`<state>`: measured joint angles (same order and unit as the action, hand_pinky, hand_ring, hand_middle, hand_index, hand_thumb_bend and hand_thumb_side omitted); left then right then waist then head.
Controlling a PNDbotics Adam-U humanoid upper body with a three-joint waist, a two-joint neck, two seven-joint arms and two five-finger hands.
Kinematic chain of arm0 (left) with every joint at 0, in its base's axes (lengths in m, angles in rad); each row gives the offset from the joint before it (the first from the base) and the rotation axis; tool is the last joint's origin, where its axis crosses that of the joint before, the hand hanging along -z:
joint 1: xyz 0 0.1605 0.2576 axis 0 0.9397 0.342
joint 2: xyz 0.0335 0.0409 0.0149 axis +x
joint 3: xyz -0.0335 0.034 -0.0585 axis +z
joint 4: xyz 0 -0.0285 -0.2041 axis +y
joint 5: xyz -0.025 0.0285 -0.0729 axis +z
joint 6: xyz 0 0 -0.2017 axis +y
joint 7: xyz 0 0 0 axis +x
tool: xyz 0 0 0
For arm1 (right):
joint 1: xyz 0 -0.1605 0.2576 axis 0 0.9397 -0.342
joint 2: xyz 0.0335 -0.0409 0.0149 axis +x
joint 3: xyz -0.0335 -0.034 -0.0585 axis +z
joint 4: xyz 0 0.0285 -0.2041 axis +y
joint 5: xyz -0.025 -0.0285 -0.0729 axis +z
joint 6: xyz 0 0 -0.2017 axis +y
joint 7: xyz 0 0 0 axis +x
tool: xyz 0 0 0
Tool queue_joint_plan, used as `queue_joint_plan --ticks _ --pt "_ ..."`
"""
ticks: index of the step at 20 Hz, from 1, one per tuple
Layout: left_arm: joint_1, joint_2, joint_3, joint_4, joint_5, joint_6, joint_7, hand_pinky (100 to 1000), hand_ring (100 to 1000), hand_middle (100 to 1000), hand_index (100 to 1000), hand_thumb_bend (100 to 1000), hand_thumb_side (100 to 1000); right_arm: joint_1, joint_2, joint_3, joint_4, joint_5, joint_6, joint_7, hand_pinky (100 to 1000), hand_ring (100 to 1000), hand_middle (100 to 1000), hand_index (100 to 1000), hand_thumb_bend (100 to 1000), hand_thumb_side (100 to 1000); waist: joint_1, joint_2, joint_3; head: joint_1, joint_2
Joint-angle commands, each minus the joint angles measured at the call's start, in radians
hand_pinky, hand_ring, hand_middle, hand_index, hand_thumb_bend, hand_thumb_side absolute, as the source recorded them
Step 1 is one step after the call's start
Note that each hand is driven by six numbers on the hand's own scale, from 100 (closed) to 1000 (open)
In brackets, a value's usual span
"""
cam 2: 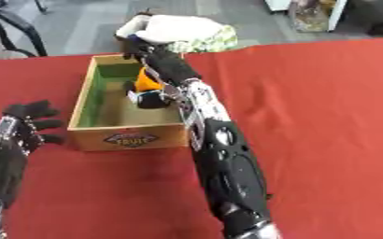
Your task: Pick up objects on the table and place them in the box.
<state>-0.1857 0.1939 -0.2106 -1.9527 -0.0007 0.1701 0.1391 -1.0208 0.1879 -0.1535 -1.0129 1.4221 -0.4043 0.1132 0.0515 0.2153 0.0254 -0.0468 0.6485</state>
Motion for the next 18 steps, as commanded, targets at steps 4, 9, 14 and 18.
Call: queue_joint_plan --ticks 4,9,14,18 --pt "-0.006 0.008 0.003 -0.014 -0.002 -0.003 0.001 621 726 702 823 100 951 -0.030 -0.020 -0.008 -0.049 -0.011 0.011 -0.029 824 888 851 902 162 239 -0.001 -0.017 0.003 0.002 -0.013" --pt "-0.005 0.008 0.004 -0.013 -0.003 -0.004 0.003 620 726 702 823 100 952 -0.043 -0.065 -0.033 -0.057 -0.156 0.021 -0.038 739 823 792 861 100 130 -0.004 -0.016 0.002 0.004 -0.009" --pt "-0.004 0.010 0.006 -0.011 -0.004 -0.005 0.005 620 726 701 823 100 949 -0.048 -0.139 -0.064 -0.049 -0.337 0.056 -0.026 682 777 732 827 100 156 -0.008 -0.018 0.000 0.009 -0.009" --pt "-0.002 0.012 0.007 -0.011 -0.006 -0.006 0.006 620 726 701 823 100 948 -0.043 -0.202 -0.089 -0.046 -0.437 0.097 -0.024 660 760 711 815 100 181 -0.010 -0.020 -0.002 0.012 -0.011"
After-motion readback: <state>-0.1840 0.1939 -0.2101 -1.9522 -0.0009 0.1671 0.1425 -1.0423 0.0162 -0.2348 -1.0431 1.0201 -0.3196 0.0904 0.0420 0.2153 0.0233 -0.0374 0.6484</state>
